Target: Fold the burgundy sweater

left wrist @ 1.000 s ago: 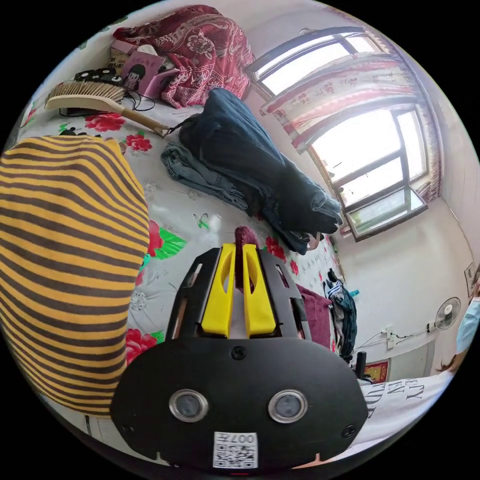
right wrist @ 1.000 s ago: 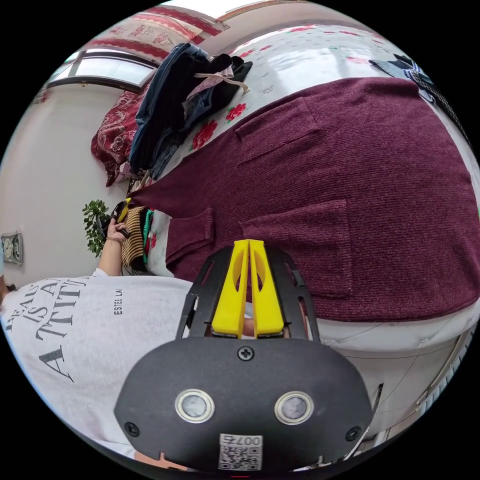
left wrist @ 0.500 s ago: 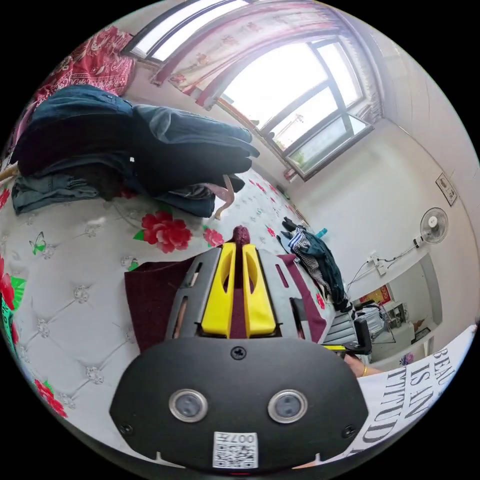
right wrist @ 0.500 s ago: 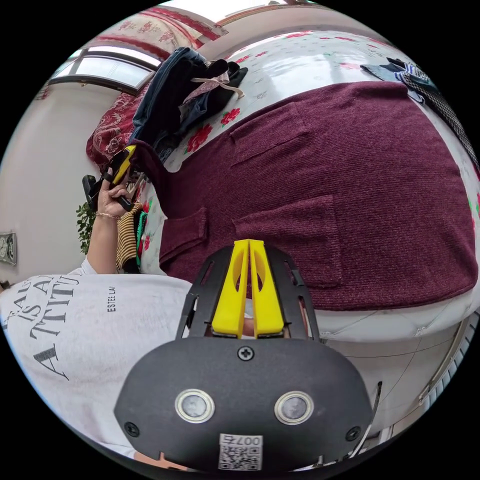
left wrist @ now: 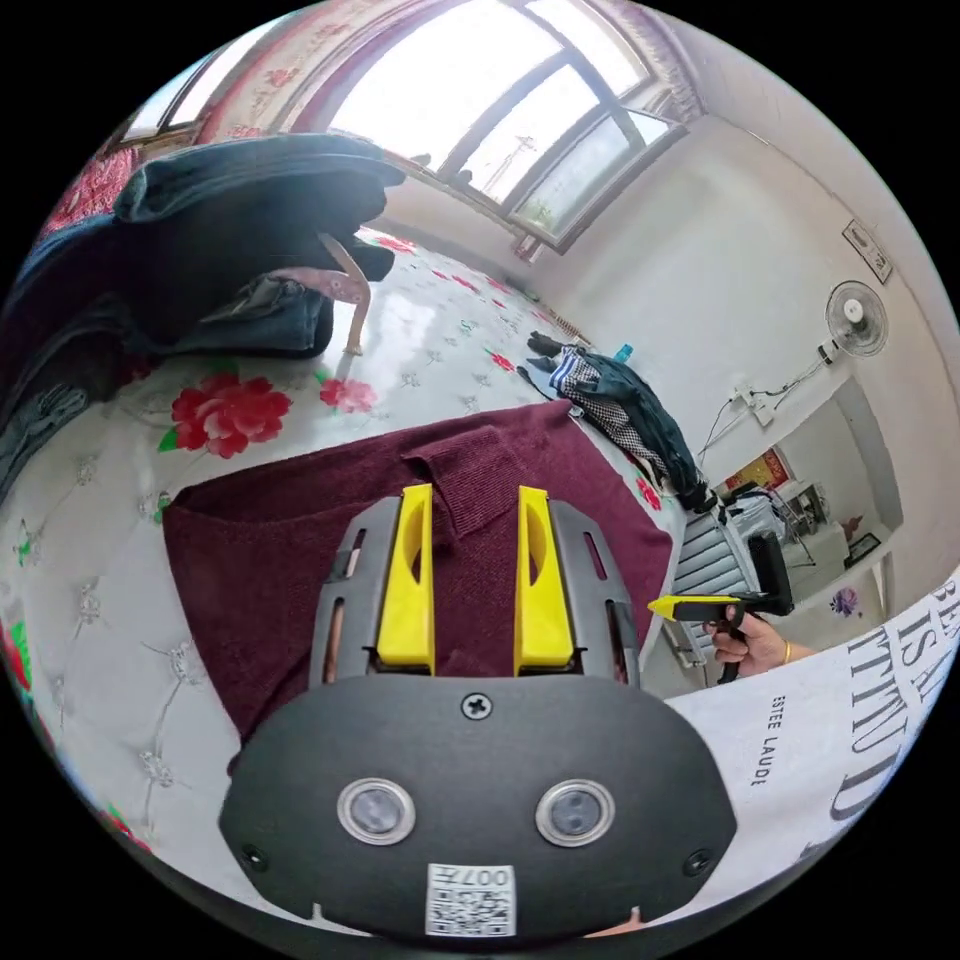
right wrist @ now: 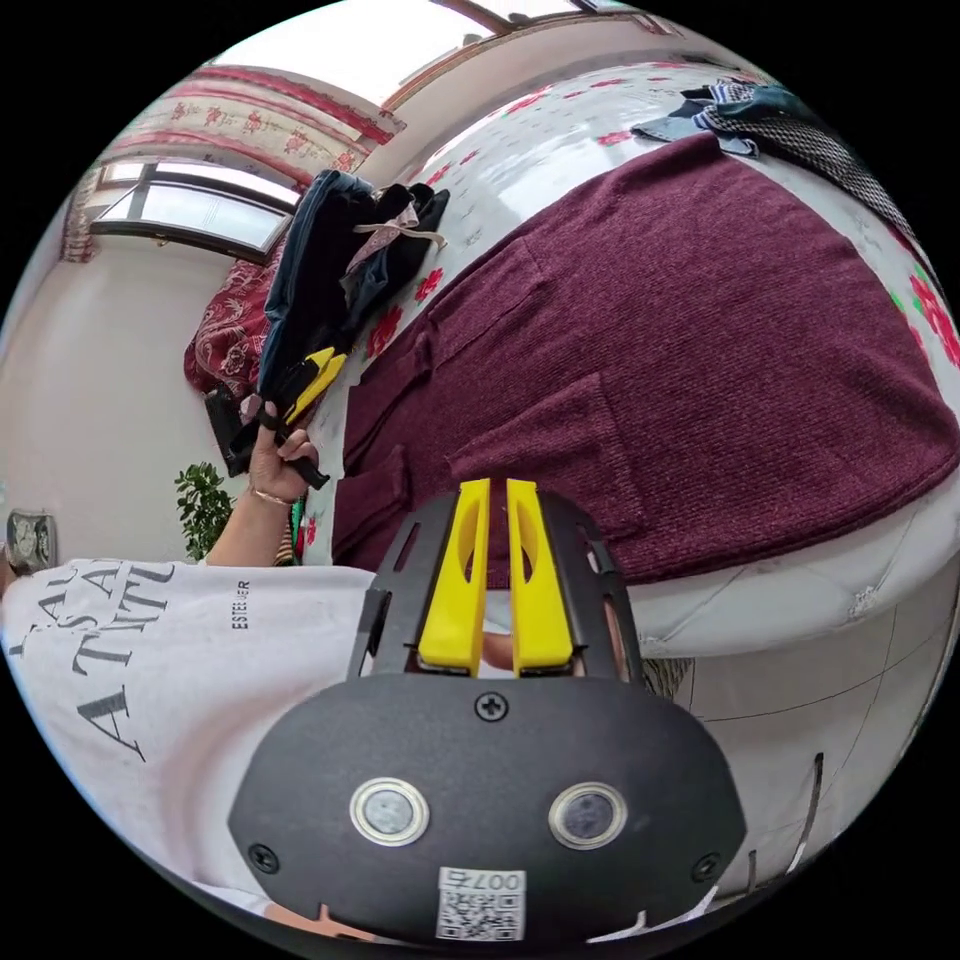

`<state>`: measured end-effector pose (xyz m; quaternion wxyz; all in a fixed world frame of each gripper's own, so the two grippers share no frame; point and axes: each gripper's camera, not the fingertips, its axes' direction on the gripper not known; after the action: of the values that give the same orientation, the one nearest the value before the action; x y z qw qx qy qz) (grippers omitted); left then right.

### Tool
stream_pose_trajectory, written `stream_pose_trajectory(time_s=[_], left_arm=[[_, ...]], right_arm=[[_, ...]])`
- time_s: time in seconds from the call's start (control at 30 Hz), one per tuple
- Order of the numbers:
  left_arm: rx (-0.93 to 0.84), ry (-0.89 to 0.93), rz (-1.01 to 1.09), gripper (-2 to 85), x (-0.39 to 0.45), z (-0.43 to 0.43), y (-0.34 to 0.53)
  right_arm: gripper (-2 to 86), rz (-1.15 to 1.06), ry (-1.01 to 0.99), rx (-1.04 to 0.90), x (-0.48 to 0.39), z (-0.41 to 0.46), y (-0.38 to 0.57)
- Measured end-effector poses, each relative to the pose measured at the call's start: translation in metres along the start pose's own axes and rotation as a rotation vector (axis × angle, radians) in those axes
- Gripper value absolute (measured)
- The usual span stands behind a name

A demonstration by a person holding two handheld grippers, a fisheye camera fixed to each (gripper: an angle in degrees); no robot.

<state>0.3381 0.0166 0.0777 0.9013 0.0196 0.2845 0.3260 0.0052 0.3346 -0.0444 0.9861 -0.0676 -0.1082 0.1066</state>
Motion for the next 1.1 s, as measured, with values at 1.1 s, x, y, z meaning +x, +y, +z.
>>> stream_pose_trajectory(time_s=[1.1], left_arm=[[-0.308,-0.561,-0.208,8.0,0.130,-0.050,0.096]], right_arm=[[5.8,-0.178,0.069,-0.118,0.047,-0.013,-0.074]])
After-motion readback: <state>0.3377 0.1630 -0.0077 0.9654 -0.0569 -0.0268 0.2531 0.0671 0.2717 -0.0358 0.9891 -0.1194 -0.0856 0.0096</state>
